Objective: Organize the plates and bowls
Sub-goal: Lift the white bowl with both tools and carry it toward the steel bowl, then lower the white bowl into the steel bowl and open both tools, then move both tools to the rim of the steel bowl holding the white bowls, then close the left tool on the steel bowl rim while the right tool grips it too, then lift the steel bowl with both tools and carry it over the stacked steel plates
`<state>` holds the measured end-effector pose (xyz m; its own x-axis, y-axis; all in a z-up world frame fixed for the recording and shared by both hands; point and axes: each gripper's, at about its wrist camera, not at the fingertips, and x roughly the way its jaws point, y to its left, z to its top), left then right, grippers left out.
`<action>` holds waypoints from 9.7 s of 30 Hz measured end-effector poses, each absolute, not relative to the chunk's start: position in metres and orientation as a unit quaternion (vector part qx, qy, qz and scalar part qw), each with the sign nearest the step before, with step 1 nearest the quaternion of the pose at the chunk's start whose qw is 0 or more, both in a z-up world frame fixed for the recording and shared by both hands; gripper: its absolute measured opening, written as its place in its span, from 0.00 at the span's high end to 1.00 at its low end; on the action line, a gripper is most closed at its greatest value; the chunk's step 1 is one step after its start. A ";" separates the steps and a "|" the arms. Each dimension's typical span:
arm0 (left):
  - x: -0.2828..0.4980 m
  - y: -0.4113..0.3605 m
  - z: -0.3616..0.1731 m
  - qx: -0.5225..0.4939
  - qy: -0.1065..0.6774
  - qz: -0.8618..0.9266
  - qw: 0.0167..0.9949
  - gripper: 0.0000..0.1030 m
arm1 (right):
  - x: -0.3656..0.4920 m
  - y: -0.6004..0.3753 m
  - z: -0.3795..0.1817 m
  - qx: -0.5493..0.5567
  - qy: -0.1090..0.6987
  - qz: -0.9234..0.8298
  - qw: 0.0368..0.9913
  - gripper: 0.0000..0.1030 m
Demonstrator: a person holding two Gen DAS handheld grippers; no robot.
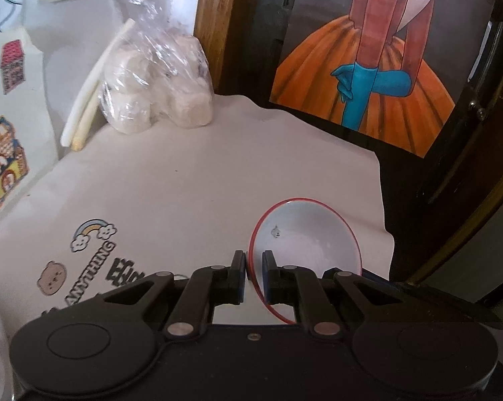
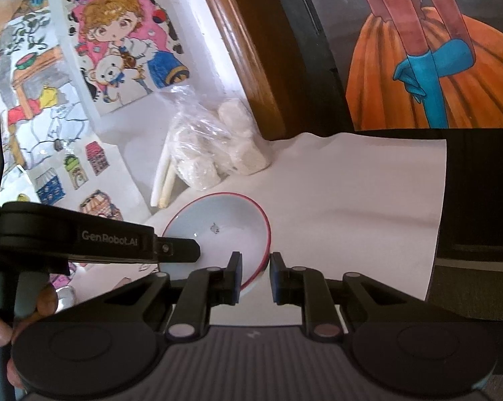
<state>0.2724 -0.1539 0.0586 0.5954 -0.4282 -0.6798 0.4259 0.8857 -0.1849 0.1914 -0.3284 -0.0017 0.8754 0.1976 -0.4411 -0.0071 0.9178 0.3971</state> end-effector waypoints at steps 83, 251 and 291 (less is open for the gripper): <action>0.117 -0.034 0.023 0.011 0.343 -0.171 0.924 0.86 | 0.114 -0.243 -0.002 0.175 0.307 0.197 0.914 0.81; 0.131 -0.022 -0.003 -0.118 0.395 -0.052 0.909 0.91 | 0.118 -0.220 -0.011 0.133 0.352 0.093 0.922 0.86; 0.128 -0.022 -0.003 -0.119 0.399 -0.053 0.907 0.92 | 0.112 -0.221 -0.012 0.145 0.359 0.083 0.918 0.86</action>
<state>0.1280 -0.0223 -0.0029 0.6753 -0.1904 -0.7125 0.0002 0.9662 -0.2580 0.1120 -0.2208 -0.0122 0.7285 0.2557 -0.6356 -0.0482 0.9445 0.3249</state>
